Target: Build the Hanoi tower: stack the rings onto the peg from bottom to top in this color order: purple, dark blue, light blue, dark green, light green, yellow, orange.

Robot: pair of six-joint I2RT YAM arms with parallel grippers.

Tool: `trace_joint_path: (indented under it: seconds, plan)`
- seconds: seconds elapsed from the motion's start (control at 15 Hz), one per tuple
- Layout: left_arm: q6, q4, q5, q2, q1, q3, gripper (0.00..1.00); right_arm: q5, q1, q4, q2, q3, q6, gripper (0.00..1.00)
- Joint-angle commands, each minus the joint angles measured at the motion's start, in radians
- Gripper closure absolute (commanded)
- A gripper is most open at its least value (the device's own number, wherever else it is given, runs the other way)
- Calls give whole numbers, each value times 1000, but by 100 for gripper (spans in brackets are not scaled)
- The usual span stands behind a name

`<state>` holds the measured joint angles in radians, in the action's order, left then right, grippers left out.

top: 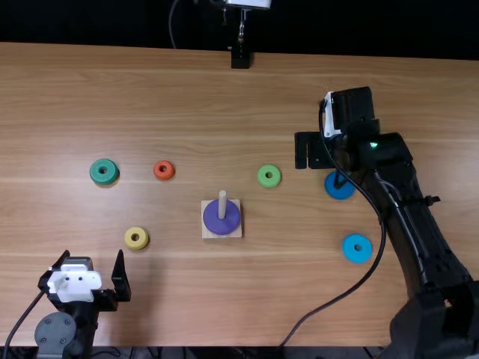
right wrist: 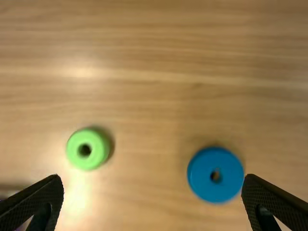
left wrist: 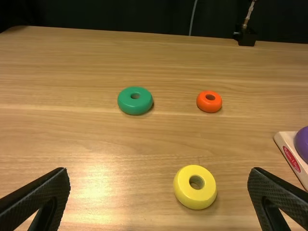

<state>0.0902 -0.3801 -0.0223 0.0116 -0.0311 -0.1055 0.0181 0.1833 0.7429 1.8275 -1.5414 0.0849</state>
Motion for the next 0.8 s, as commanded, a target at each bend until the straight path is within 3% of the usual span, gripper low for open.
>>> trace_joint_path:
  seconds: [0.0,0.2,0.4,0.73]
  plan:
    - [-6,-82,-2,-12,3,105,0,2,-41,-35,0,52,-2,0]
    - [-6,-82,-2,-12,5,105,0,2,-100,-41,6,81,-15,0]
    - [-6,-82,-2,-12,5,105,0,4,-140,-33,75,93,-94,0]
    - [-6,-82,-2,-12,3,105,0,4,-139,-26,121,106,-98,0]
